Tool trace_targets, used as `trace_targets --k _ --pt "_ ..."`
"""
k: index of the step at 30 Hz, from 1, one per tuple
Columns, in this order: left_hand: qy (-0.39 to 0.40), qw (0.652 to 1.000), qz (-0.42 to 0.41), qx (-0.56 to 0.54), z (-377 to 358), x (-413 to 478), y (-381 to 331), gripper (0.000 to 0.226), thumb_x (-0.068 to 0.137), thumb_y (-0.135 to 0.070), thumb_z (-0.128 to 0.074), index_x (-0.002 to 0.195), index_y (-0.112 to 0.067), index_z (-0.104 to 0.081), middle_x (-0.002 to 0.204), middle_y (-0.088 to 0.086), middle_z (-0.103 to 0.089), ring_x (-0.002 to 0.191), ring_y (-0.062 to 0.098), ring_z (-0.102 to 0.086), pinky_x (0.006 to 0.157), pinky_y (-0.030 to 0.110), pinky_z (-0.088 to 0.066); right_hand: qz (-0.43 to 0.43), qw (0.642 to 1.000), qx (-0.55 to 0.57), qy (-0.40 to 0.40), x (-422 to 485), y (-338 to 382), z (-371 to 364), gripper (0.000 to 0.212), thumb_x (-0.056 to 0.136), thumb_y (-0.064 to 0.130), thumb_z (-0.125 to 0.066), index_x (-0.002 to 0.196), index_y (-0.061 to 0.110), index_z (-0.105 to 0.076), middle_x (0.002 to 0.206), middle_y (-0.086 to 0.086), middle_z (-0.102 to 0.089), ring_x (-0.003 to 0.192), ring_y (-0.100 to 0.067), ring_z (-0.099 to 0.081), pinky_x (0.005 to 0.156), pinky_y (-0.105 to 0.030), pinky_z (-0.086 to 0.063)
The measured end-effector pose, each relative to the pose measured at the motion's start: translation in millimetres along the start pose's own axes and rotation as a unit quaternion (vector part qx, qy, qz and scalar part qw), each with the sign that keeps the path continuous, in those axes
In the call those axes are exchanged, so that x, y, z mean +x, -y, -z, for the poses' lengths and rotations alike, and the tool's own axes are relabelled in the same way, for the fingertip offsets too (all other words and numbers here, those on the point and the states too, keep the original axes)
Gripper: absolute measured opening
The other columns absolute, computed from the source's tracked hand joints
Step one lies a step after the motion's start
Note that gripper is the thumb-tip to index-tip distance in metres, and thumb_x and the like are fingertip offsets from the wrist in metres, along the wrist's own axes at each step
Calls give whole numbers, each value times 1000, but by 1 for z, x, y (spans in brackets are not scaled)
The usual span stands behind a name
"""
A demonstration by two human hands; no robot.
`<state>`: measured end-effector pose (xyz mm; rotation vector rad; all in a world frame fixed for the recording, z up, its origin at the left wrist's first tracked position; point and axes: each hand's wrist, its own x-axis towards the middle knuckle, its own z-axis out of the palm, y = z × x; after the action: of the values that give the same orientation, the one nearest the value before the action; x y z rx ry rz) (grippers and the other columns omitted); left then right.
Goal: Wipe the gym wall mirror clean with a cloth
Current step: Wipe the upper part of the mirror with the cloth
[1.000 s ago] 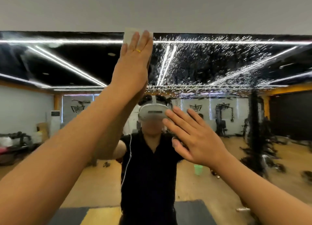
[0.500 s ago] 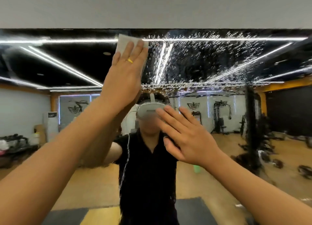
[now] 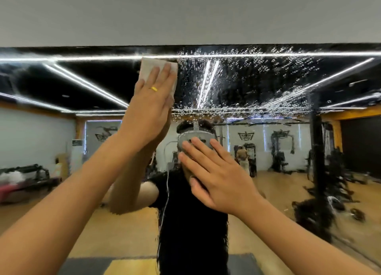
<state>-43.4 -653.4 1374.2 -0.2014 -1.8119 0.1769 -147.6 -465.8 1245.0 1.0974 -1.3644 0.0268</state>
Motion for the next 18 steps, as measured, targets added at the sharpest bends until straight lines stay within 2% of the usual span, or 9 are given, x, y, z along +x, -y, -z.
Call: trace_targets --k 6,11,15,18 --pt "4 999 34 24 8 52 -5 57 113 -21 -29 166 -19 -10 174 0 -5 160 22 0 128 43 0 2 1000 -4 8 -2 -1 2 60 102 36 -49 158 15 -40 168 -7 -28 158 -24 -17 127 -51 -21" --pt "22 998 17 52 12 66 -3 59 112 -18 -29 166 -18 -6 174 -1 -2 160 22 2 128 44 2 -2 1000 7 2 1 -1 1 59 102 35 -49 157 15 -41 167 -6 -30 158 -23 -19 127 -51 -20" --pt "19 998 -27 57 6 18 3 59 108 -14 -34 165 -13 -16 172 7 -15 159 30 -10 127 46 -3 -1 1000 10 4 0 0 1 58 103 35 -48 156 14 -43 167 -7 -31 158 -24 -20 127 -51 -20" --pt "32 996 -48 67 2 -18 3 59 105 -22 -28 163 -10 -23 170 9 -20 158 32 -15 126 49 -10 6 999 24 24 1 -1 4 58 102 35 -47 156 15 -43 167 -6 -31 158 -23 -20 127 -51 -19"
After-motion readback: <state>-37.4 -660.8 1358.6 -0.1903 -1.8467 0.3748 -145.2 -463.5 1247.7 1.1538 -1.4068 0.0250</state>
